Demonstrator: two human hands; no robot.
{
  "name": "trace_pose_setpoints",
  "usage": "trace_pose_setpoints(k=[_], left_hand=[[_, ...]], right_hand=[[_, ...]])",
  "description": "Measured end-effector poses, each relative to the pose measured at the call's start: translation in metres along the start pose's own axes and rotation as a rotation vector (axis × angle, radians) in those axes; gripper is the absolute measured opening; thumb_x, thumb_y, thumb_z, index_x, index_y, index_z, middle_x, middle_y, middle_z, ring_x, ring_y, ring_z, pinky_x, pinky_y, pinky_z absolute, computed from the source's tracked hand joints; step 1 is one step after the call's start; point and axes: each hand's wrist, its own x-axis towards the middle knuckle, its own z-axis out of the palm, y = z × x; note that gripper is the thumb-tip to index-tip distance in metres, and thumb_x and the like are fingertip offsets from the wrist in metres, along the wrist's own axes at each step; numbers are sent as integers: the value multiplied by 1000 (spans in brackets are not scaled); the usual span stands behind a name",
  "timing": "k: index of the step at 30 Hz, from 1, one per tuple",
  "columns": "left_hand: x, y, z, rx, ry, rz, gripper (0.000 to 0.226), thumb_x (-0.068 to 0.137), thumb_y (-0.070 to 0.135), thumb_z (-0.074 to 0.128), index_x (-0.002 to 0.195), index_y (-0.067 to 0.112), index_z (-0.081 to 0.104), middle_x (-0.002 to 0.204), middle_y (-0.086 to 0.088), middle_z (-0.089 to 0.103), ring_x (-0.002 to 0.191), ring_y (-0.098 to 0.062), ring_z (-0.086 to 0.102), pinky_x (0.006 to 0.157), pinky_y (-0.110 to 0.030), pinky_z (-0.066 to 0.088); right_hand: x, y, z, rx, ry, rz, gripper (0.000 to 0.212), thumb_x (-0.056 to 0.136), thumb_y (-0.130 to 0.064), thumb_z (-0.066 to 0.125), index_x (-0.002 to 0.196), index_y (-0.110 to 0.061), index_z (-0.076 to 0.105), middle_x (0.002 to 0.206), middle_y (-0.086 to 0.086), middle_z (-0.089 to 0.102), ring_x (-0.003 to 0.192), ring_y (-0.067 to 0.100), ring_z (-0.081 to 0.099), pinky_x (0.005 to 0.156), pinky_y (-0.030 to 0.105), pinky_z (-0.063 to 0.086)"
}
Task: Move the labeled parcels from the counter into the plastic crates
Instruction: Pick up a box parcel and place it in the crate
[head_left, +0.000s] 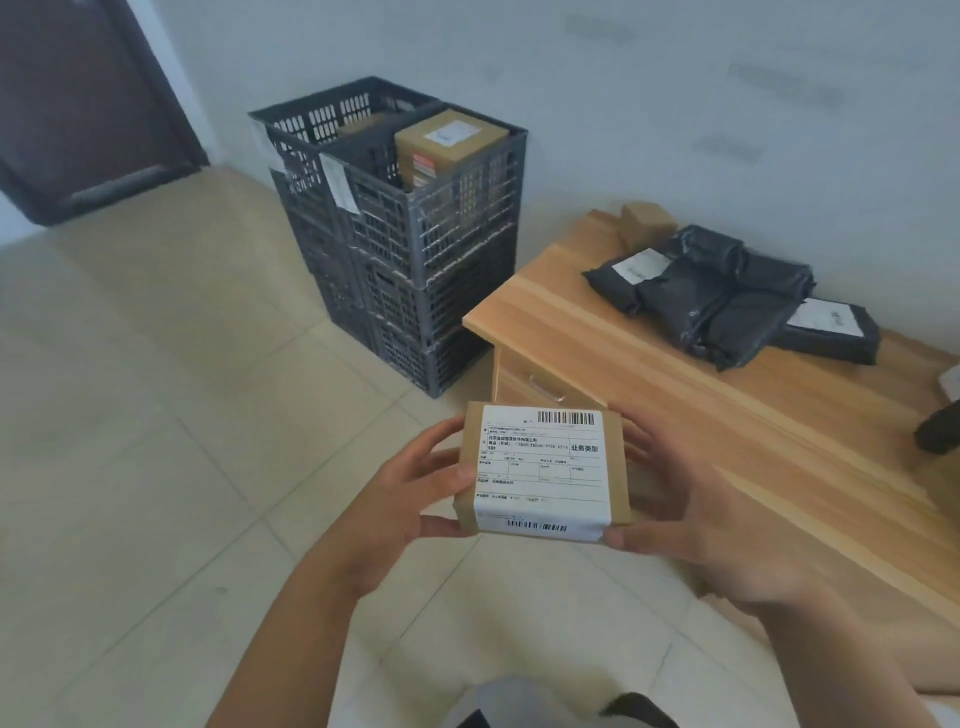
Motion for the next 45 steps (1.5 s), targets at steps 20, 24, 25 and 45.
trace_pose_setpoints(k=[20, 24, 25, 45], left_hand=[[121, 82, -144, -40, 346, 88, 78, 66, 26, 85, 138, 46, 60, 142, 8, 64, 122, -27, 68, 83, -40, 61], [151, 102, -172, 30, 395, 93, 82, 70, 32, 82, 145, 49, 52, 149, 15, 57, 129, -20, 63, 90, -40, 60], [157, 102, -180, 24, 415, 87, 82, 70, 32, 81, 145, 50, 51, 149, 15, 57, 130, -19, 63, 90, -39, 60], [290, 195, -489, -140, 486, 149, 74, 70, 29, 83, 138, 49, 59, 142, 10, 63, 124, -22, 67, 87, -39, 60]], right_hand=[[306, 11, 2, 314, -154, 77, 67, 76, -28, 85, 139, -40, 63, 143, -7, 64, 122, 28, 69, 94, 41, 61], [370, 6, 3, 306, -245, 90, 74, 72, -43, 92, 140, -41, 62, 146, -8, 62, 126, 26, 67, 99, 45, 59], [385, 6, 6, 301, -265, 102, 75, 70, -46, 92, 139, -42, 62, 146, -9, 62, 126, 25, 67, 98, 43, 59], [720, -65, 153, 249, -298, 214, 54, 83, -24, 81, 135, -32, 68, 135, -1, 70, 117, 27, 72, 91, 42, 62]])
